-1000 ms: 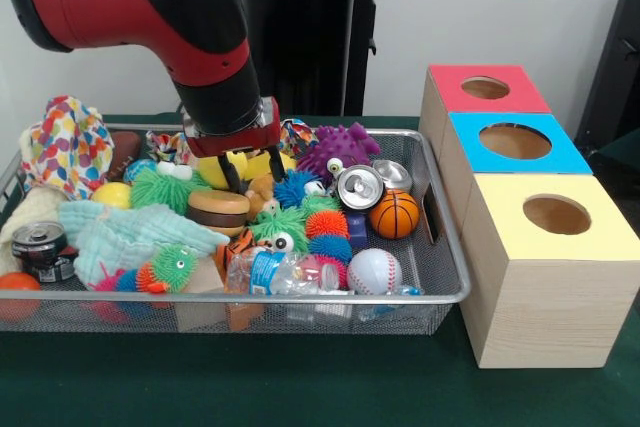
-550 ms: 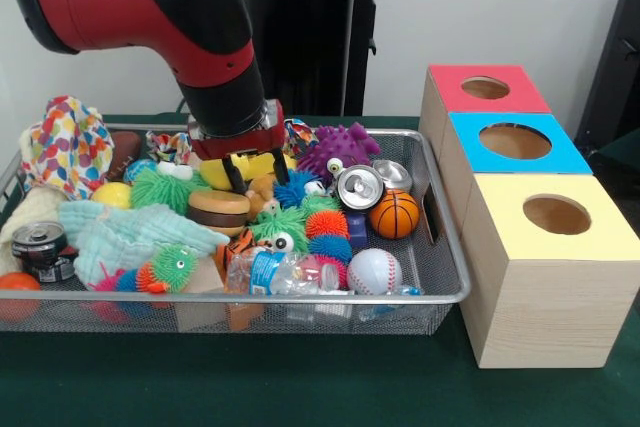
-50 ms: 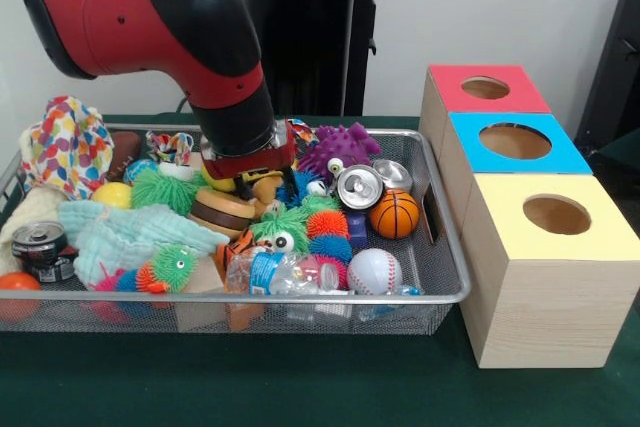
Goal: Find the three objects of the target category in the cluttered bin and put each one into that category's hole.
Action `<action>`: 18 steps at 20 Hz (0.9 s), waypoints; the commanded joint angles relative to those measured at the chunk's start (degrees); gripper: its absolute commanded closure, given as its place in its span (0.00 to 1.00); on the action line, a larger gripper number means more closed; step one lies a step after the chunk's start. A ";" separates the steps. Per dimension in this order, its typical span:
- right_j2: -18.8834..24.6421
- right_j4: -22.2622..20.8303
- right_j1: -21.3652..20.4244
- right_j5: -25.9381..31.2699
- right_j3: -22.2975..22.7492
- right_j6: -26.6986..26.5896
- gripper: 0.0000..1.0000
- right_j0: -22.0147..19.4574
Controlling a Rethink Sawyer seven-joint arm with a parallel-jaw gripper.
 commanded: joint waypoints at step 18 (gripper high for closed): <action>-1.32 -6.26 3.94 -5.50 -0.55 -1.45 1.00 0.60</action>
